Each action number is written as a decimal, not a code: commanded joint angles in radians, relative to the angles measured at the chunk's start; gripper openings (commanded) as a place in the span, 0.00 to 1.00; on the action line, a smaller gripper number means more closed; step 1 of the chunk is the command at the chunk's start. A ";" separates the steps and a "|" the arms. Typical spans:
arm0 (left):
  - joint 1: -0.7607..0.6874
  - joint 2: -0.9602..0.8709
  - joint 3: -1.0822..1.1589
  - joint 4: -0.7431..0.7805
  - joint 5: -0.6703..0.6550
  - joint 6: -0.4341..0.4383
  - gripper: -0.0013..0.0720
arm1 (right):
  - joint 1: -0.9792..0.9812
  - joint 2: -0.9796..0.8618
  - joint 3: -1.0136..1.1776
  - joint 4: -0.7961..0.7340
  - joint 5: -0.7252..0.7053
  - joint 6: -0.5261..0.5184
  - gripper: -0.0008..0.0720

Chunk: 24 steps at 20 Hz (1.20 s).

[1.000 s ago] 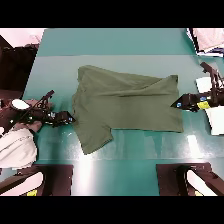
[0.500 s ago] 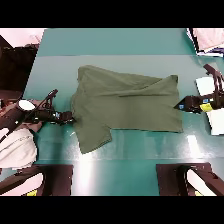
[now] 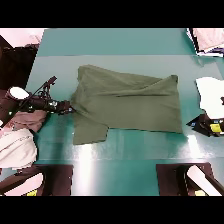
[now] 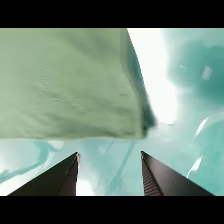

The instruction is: Fold the shirts.

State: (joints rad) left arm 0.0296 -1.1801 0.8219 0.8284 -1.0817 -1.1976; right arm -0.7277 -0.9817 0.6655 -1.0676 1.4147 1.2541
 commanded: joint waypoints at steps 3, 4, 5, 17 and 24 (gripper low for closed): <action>0.000 0.001 0.014 0.001 -0.003 0.001 0.05 | -0.014 -0.177 -0.062 0.003 -0.050 -0.040 0.60; 0.000 0.001 0.014 0.001 -0.003 0.001 0.05 | 0.014 -0.204 -0.062 0.002 -0.066 -0.041 0.60; 0.000 0.001 0.014 0.001 -0.003 0.000 0.05 | 0.041 -0.223 -0.062 0.003 -0.091 -0.040 0.60; 0.000 0.004 0.048 0.011 -0.003 0.000 0.05 | 0.203 -0.238 -0.020 0.032 -0.160 -0.040 0.04; 0.000 0.134 0.660 0.104 -0.002 -0.003 0.05 | 0.344 -0.050 0.488 0.339 -0.171 -0.022 0.04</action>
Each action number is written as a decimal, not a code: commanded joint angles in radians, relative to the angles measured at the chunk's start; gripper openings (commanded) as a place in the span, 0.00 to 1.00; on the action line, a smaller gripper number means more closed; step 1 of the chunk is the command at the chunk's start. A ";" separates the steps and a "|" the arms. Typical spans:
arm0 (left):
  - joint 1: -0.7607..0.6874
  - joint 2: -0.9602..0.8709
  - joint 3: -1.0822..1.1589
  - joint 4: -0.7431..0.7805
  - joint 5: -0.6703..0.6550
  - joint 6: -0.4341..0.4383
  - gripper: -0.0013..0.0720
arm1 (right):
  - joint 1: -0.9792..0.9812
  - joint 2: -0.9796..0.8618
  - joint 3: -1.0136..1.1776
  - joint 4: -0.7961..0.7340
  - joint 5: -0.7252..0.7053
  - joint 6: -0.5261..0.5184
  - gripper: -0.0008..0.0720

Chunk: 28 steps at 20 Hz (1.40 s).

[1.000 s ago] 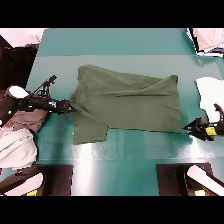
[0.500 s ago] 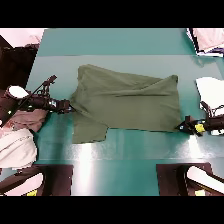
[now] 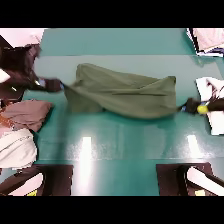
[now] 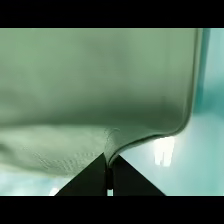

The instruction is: Fold the shirts.

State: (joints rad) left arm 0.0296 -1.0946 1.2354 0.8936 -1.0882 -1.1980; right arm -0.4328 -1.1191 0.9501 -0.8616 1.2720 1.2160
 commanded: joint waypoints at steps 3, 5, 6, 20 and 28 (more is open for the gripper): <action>0.000 0.081 0.591 0.046 0.004 -0.008 0.05 | 0.061 0.202 0.489 0.126 -0.139 0.051 0.04; 0.000 0.084 0.805 0.046 0.002 -0.016 0.05 | 0.038 0.264 0.655 0.125 -0.187 0.053 0.04; 0.000 0.084 0.899 0.046 0.008 -0.037 0.05 | 0.012 0.289 0.733 0.125 -0.190 0.064 0.04; 0.000 0.218 0.672 0.039 0.063 -0.150 0.05 | -0.382 0.196 1.073 0.045 0.206 0.257 0.04; -0.003 -0.167 0.366 0.042 -0.188 -0.164 0.05 | 0.107 -0.142 0.754 -0.509 0.414 0.299 0.04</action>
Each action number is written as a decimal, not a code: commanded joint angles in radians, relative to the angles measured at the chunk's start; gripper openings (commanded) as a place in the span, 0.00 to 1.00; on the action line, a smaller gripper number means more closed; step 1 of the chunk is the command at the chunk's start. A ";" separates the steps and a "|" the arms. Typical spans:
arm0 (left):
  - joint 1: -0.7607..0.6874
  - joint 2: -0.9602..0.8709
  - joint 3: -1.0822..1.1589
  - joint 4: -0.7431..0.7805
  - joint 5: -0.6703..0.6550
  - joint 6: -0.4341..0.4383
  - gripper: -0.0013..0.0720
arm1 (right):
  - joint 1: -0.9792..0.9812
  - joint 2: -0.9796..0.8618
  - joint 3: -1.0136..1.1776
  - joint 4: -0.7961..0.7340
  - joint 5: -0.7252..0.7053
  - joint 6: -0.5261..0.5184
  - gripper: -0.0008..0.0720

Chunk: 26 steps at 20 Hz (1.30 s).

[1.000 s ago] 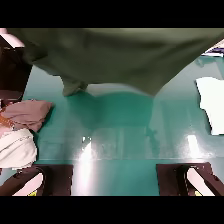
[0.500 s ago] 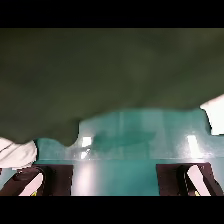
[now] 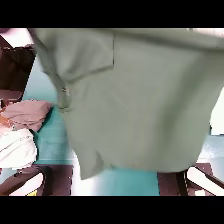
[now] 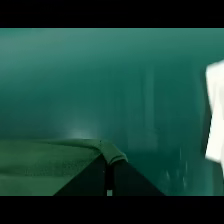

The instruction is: Fold the shirts.

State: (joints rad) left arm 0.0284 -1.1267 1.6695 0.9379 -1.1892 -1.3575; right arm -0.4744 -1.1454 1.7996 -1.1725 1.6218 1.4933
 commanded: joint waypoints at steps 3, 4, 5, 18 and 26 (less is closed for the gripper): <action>-0.002 -0.294 -0.068 -0.003 -0.040 0.005 0.05 | 0.237 -0.283 -0.142 -0.219 0.016 0.036 0.04; -0.002 -0.333 -0.068 -0.003 -0.002 0.019 0.05 | 0.253 -0.332 -0.141 -0.218 -0.033 0.051 0.04; -0.002 -0.367 -0.068 -0.003 0.050 0.056 0.05 | 0.267 -0.375 -0.142 -0.217 -0.111 0.060 0.04; -0.001 -0.491 -0.064 0.069 0.309 0.240 0.05 | 0.370 -0.480 -0.143 -0.224 -0.523 0.137 0.04; -0.001 -0.491 -0.095 0.321 -0.056 0.239 0.05 | 0.449 -0.372 -0.405 -0.330 -0.408 0.142 0.04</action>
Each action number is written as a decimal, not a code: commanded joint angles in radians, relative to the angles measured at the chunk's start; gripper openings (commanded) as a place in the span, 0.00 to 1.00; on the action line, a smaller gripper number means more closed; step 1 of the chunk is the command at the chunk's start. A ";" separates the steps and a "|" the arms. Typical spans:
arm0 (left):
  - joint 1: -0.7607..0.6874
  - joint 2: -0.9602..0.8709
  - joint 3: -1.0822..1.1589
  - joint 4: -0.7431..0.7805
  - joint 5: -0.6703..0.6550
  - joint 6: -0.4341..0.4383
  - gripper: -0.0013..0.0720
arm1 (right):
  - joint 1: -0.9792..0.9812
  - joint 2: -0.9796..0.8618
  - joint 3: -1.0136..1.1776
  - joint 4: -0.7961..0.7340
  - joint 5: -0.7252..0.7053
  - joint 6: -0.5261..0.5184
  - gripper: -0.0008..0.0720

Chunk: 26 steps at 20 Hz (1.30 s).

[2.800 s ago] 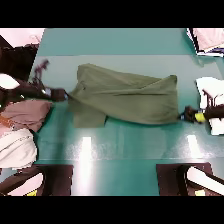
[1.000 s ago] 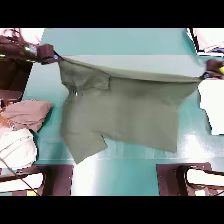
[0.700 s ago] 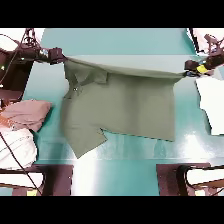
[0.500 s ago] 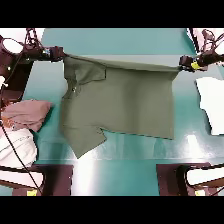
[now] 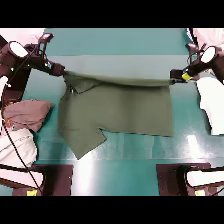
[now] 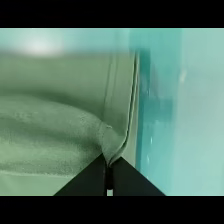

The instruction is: Fold the shirts.

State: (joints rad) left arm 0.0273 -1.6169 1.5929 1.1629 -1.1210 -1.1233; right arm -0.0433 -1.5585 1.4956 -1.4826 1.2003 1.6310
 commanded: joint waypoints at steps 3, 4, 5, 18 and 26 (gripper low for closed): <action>0.000 -0.001 -0.080 0.097 -0.145 0.004 0.05 | 0.019 0.093 -0.212 0.008 -0.035 0.003 0.04; 0.000 -0.001 -0.098 0.097 -0.148 0.004 0.05 | 0.019 0.111 -0.244 0.026 -0.056 0.003 0.04; 0.000 -0.001 -0.111 0.097 -0.152 -0.004 0.05 | 0.019 0.122 -0.265 0.025 -0.072 0.003 0.04; 0.032 0.032 -0.137 0.124 -0.360 -0.196 0.84 | -0.018 0.203 -0.282 0.112 0.175 -0.055 0.57; 0.081 0.527 -0.855 -0.001 -0.208 -0.244 0.84 | -0.073 0.419 -0.282 0.261 0.251 -0.134 0.57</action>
State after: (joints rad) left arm 0.1001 -1.2518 0.9825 1.2140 -1.3788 -1.3384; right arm -0.1074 -1.2030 1.2140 -1.2549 1.4525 1.5143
